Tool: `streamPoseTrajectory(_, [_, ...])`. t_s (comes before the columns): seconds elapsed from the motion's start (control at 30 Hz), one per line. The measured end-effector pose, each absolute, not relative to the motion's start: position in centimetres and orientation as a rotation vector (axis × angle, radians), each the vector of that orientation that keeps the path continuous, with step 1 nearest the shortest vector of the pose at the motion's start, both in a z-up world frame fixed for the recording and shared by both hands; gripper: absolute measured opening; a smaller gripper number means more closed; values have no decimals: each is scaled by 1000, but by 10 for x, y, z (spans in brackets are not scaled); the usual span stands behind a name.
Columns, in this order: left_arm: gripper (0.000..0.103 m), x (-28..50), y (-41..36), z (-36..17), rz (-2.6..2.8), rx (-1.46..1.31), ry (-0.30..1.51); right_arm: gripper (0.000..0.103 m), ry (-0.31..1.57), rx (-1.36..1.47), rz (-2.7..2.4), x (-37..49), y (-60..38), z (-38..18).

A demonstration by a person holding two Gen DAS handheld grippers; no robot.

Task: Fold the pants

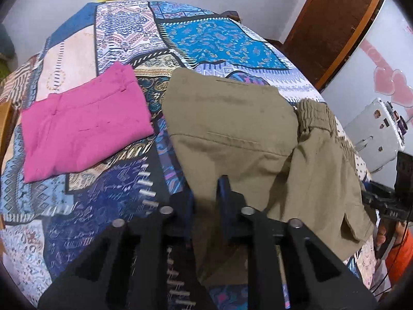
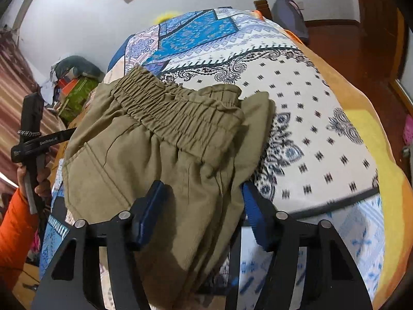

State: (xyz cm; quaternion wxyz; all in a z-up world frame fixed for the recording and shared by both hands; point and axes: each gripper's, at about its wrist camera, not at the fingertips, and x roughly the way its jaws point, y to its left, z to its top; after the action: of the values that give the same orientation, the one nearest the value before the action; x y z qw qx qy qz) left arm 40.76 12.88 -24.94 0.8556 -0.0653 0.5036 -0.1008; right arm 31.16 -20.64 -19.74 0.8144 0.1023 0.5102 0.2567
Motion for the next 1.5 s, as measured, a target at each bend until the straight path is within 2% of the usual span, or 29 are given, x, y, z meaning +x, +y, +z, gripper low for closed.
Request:
streamPoseTrajectory(0.1, [9, 390, 131, -245, -189, -127, 1056, 38, 1078, 194, 556, 319, -208, -197])
streamPoseTrajectory(0.27, [8, 357, 130, -242, -165, -124, 1080, 35, 1073, 130, 564, 328, -204, -194])
streamPoseTrajectory(0.5, [8, 340, 130, -242, -176, -118, 1085, 41, 1127, 110, 566, 321, -205, -189])
streamPoseTrajectory(0.67, [10, 351, 132, -246, -194, -160, 1081, 49, 1145, 174, 589, 317, -213, -198])
streamPoseTrajectory(0.87, [19, 371, 134, -249, -249, -209, 1078, 55, 1136, 210, 607, 332, -206, -202])
streamPoseTrajectory(0.93, [19, 375, 131, -249, -262, -196, 1074, 51, 1138, 202, 602, 334, -202, -200])
streamPoseTrajectory(1.03, [19, 380, 125, -250, -268, -166, 1069, 40, 1121, 175, 602, 333, -197, -197])
streamPoseTrajectory(1.07, [19, 382, 122, -250, -260, -146, 1067, 33, 1103, 148, 591, 331, -195, -195])
streamPoseTrajectory(1.1, [16, 383, 119, -249, -239, -116, 1064, 26, 1090, 134, 584, 331, -195, -193])
streamPoseTrajectory(1.13, [11, 383, 116, -248, -222, -95, 1062, 24, 1079, 129, 583, 330, -195, -191])
streamPoseTrajectory(1.2, [8, 383, 113, -247, -196, -61, 1060, 19, 1063, 114, 580, 329, -196, -188])
streamPoseTrajectory(1.3, [4, 378, 106, -241, -156, 12, 1037, 13, 1016, 68, 566, 325, -192, -177])
streamPoseTrajectory(1.5, [3, 357, 96, -216, -94, 113, 948, 10, 944, 18, 572, 322, -189, -148])
